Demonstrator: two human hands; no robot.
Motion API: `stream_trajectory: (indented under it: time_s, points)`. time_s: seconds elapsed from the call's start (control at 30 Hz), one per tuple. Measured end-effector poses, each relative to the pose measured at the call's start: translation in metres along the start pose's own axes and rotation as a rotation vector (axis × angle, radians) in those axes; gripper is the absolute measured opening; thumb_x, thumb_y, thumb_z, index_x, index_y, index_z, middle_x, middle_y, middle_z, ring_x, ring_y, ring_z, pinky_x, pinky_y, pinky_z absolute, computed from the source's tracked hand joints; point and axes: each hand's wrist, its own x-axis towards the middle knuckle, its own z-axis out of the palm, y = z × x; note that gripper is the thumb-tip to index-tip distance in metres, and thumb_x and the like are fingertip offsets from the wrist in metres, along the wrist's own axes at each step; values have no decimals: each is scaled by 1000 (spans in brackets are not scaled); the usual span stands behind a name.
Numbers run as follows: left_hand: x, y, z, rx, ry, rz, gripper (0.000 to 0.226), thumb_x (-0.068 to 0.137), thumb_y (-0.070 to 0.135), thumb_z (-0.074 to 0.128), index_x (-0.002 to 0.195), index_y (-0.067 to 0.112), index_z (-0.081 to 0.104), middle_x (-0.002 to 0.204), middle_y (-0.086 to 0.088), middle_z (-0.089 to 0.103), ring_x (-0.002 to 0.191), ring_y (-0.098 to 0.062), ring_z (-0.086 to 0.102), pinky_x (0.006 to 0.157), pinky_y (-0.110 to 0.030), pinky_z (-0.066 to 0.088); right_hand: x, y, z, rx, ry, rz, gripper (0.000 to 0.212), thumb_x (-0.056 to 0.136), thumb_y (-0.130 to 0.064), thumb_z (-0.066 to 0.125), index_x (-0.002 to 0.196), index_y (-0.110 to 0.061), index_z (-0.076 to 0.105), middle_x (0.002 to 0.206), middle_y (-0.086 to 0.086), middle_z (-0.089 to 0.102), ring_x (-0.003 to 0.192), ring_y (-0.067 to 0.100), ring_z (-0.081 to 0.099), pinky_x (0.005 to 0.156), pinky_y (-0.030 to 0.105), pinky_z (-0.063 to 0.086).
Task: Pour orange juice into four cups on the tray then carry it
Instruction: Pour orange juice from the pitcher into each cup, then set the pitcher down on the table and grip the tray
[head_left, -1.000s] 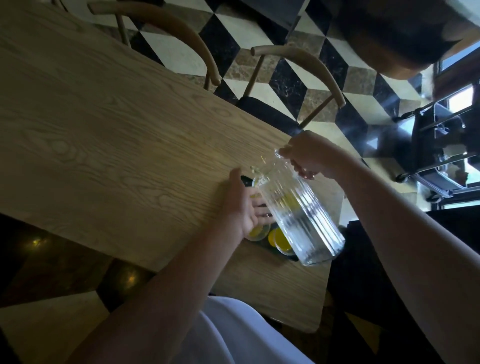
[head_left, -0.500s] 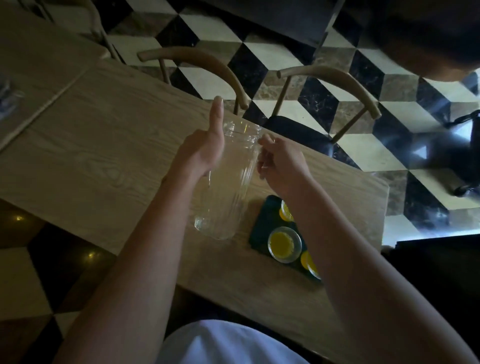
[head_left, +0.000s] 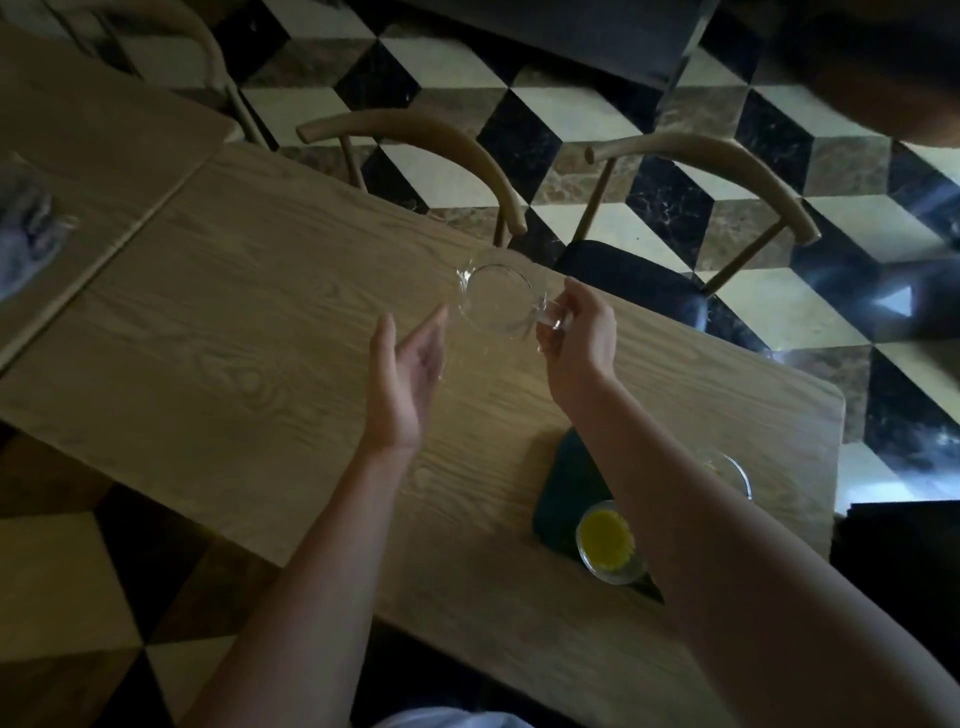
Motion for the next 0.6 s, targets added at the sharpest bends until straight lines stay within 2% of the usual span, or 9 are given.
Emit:
stream_trajectory:
  time_s: [0.17, 0.23, 0.27, 0.33, 0.4, 0.43, 0.47, 0.53, 0.6]
  points:
    - [0, -18, -2, -243, 86, -26, 73, 101, 57, 24, 143, 3, 51, 158, -21, 29, 148, -26, 31, 113, -30, 32, 19, 11, 2, -145, -45, -35, 36, 94, -14, 53, 58, -12, 50, 47, -2, 51, 48, 15, 39, 46, 29, 28]
    - [5, -24, -6, -264, 122, -28, 68, 102, 52, 26, 139, 4, 55, 155, -18, 31, 138, -14, 47, 108, -27, 36, 24, 18, 1, -160, -52, -24, 36, 93, -14, 53, 58, -12, 51, 48, -1, 50, 48, 15, 39, 46, 29, 27]
    - [7, -28, -10, -253, 135, -22, 65, 101, 50, 28, 136, 4, 58, 153, -17, 39, 121, -6, 59, 104, -27, 37, 25, 21, 0, -163, -51, -17, 35, 93, -14, 53, 58, -12, 51, 49, 0, 50, 47, 15, 39, 47, 30, 27]
    - [10, -35, -14, -239, 139, -8, 60, 97, 45, 32, 132, 6, 61, 129, -6, 67, 93, -2, 62, 98, -26, 39, 27, 26, -2, -172, -47, -4, 34, 93, -13, 53, 59, -12, 52, 50, 0, 50, 46, 16, 39, 47, 31, 27]
    - [13, -41, -15, -240, 130, 1, 58, 97, 40, 29, 133, 5, 60, 99, 7, 71, 87, -3, 57, 94, -25, 39, 29, 29, -2, -174, -46, 3, 35, 93, -13, 53, 58, -12, 51, 50, 1, 50, 45, 16, 39, 47, 31, 26]
    - [13, -42, -16, -234, 133, -1, 58, 97, 39, 29, 134, 5, 59, 95, 9, 70, 88, -3, 56, 94, -25, 39, 30, 30, -3, -170, -47, 7, 35, 93, -13, 53, 58, -12, 50, 50, 2, 50, 45, 16, 38, 46, 30, 26]
    - [13, -42, -16, -221, 135, -3, 60, 95, 39, 30, 135, 6, 58, 98, 8, 71, 90, -3, 56, 96, -25, 38, 30, 31, -3, -164, -49, 10, 34, 93, -12, 53, 58, -12, 50, 50, 2, 49, 45, 16, 38, 46, 30, 27]
    - [13, -40, -17, -188, 137, 2, 62, 92, 41, 32, 137, 6, 57, 122, -6, 72, 95, -2, 58, 99, -26, 36, 30, 32, -3, -163, -46, 9, 34, 93, -11, 53, 59, -12, 49, 50, 2, 48, 45, 15, 38, 45, 30, 27]
    - [14, -41, -19, -165, 134, 12, 64, 92, 41, 32, 139, 5, 56, 137, -19, 56, 96, -1, 58, 99, -26, 36, 30, 33, -3, -177, -34, 4, 32, 93, -11, 52, 61, -11, 50, 51, 1, 49, 44, 15, 37, 44, 28, 28]
